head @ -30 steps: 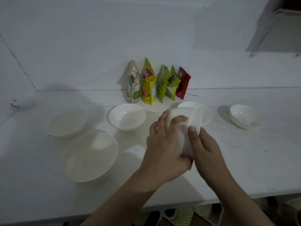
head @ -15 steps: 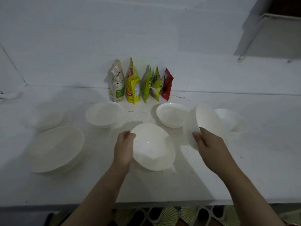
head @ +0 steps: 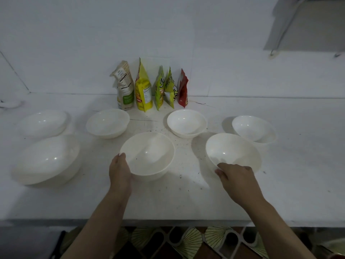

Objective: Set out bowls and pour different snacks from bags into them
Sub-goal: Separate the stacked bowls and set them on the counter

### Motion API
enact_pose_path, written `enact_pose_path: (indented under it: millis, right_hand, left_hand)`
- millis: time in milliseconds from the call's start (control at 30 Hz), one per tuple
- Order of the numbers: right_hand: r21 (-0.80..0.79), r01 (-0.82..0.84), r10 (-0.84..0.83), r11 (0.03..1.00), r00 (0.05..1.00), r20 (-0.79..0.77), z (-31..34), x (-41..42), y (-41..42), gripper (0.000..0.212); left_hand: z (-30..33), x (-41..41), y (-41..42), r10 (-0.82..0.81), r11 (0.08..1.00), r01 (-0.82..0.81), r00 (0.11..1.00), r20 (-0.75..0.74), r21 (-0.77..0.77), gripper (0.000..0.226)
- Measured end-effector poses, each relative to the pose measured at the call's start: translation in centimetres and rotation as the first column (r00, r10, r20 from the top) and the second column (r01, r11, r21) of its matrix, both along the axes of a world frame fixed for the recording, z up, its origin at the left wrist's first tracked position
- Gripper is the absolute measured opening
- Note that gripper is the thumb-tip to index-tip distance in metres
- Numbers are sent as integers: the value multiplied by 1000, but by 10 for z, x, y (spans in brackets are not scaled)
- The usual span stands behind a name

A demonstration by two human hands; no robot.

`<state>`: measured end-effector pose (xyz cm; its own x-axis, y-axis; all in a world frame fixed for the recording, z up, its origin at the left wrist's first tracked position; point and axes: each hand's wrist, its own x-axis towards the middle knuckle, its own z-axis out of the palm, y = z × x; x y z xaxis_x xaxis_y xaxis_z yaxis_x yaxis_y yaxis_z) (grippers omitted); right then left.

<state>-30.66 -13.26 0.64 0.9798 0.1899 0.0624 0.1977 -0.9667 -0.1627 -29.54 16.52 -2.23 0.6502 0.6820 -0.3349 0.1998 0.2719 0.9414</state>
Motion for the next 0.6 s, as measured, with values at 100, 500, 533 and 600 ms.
enact_pose_path:
  millis: [100, 500, 533, 600]
  right_hand:
    - [20, -17, 17, 1000, 1000, 21, -6, 0, -2, 26]
    - [417, -135, 37, 899, 971, 236, 16, 13, 31, 18]
    - [448, -168, 50, 878, 963, 263, 19, 18, 41, 17]
    - [473, -231, 75, 850, 942, 326, 27, 35, 62, 16]
  left_hand:
    - [-2, 0, -1, 3, 1000, -3, 1000, -5, -8, 36]
    - [2, -15, -5, -81, 942, 59, 995, 54, 330, 54]
    - [6, -16, -4, -78, 910, 39, 994, 78, 413, 54]
    - [17, -11, 2, -95, 843, 6, 986, 138, 538, 53]
